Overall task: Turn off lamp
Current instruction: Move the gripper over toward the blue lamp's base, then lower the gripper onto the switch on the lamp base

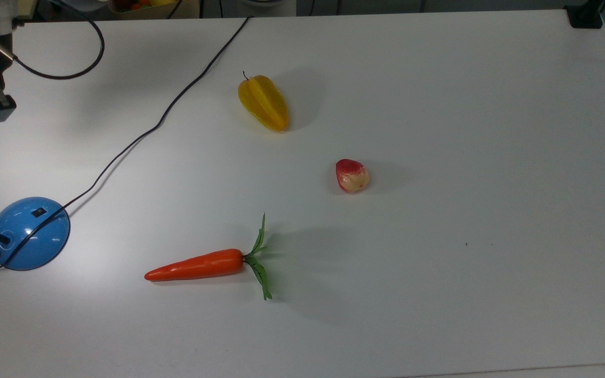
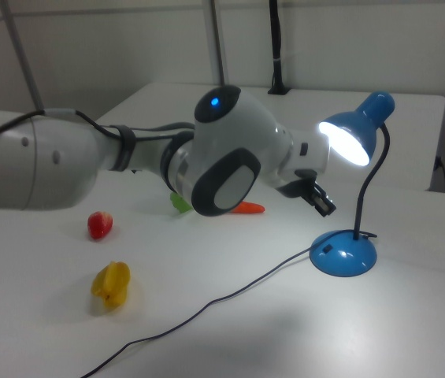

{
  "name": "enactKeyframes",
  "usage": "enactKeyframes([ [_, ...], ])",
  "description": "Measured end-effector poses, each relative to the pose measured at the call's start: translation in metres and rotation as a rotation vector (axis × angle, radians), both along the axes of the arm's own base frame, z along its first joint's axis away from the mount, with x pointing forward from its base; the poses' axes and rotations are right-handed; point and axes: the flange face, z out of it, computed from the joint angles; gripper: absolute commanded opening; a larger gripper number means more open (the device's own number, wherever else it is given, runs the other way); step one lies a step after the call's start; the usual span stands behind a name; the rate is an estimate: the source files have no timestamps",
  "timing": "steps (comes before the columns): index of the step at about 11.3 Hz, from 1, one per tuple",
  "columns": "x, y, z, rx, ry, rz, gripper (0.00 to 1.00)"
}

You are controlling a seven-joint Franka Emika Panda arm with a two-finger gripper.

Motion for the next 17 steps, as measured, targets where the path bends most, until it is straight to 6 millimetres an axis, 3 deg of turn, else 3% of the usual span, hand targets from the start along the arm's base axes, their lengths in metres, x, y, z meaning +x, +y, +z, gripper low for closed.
enactKeyframes([
  [2,0.007,-0.004,-0.029,-0.001,-0.003,-0.009,0.0],
  [8,0.021,-0.006,-0.074,-0.012,-0.01,-0.003,0.0],
  [13,0.044,0.007,-0.106,-0.002,-0.005,0.027,0.0],
  [17,0.049,0.009,-0.124,0.0,0.005,0.032,0.0],
])
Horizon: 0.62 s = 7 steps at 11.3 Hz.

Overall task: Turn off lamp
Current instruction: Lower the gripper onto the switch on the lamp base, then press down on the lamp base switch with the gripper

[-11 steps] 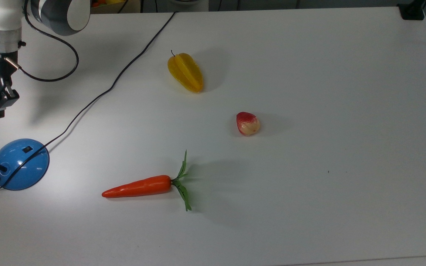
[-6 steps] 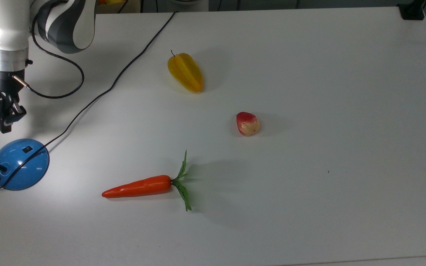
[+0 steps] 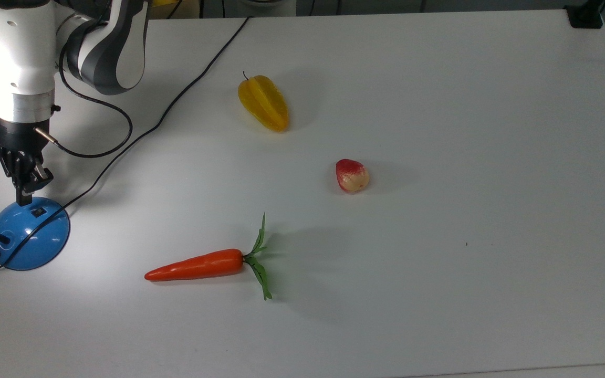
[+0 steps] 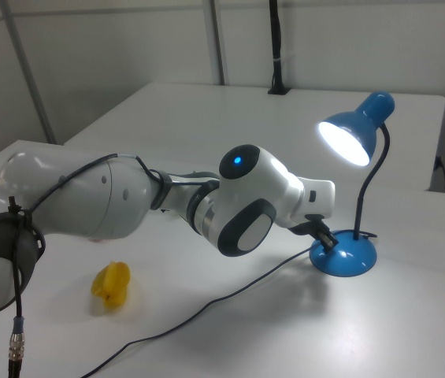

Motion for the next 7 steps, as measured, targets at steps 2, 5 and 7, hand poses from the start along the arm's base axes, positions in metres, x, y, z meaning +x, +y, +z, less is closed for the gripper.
enactKeyframes([
  [2,0.002,0.001,-0.005,0.002,0.005,0.002,0.0],
  [5,0.005,0.006,-0.01,0.007,0.007,0.01,0.0],
  [7,0.006,0.01,-0.017,0.014,0.014,0.016,0.0],
])
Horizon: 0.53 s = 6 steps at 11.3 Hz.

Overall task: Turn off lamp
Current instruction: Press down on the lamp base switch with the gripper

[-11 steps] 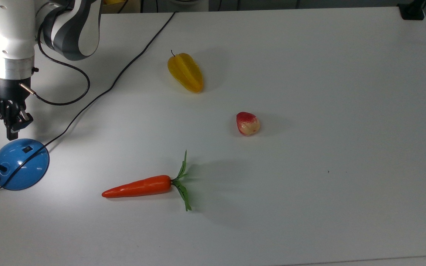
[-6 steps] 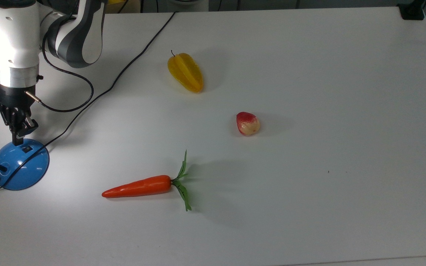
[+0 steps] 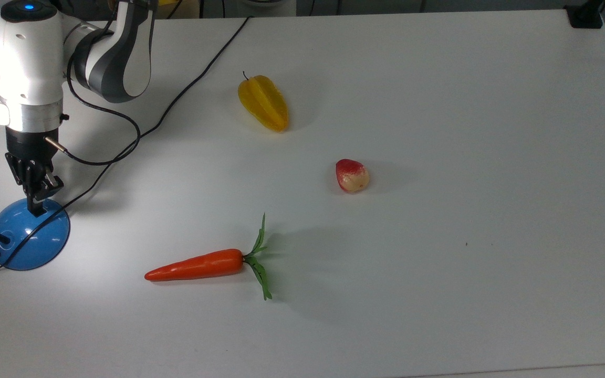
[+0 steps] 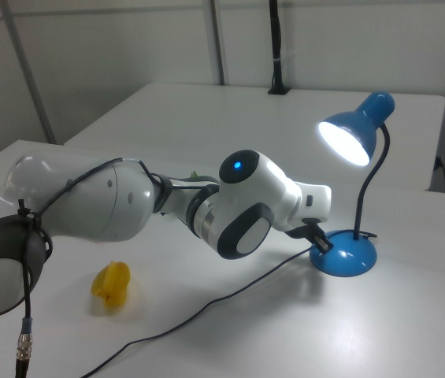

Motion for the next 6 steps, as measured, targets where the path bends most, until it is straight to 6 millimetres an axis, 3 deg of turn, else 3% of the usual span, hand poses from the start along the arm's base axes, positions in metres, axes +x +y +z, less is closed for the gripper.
enactKeyframes([
  [6,0.0043,0.0021,-0.0011,0.001,-0.005,0.005,0.0],
])
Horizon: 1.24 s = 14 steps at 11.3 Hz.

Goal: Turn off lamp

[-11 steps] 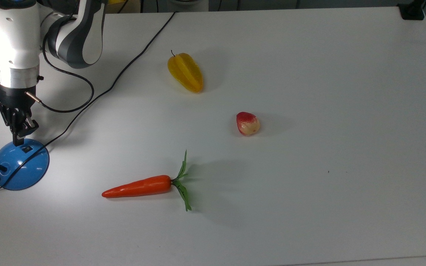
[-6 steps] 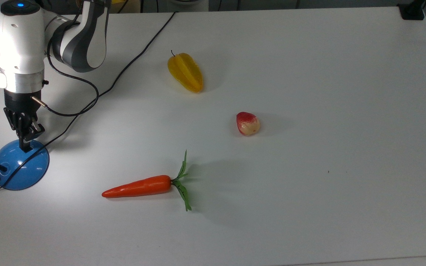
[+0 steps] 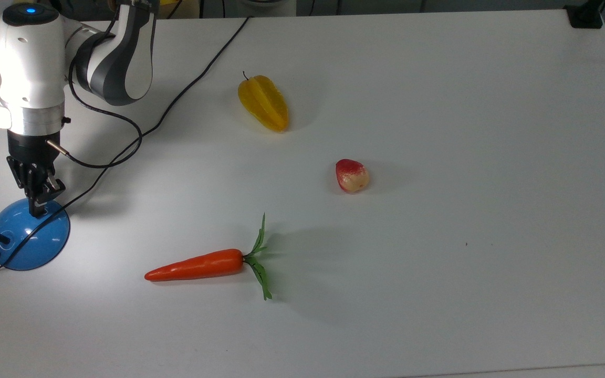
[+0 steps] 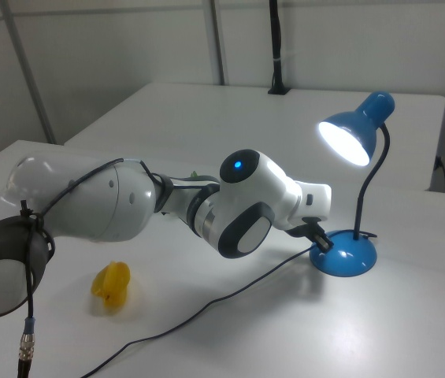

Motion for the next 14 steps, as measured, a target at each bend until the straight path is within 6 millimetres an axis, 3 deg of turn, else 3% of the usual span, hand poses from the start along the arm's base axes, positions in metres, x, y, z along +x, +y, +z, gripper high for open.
enactKeyframes([
  [11,-0.002,0.0,0.0,0.001,0.002,-0.001,0.0],
  [14,-0.012,0.003,0.031,0.002,-0.006,-0.003,0.0],
])
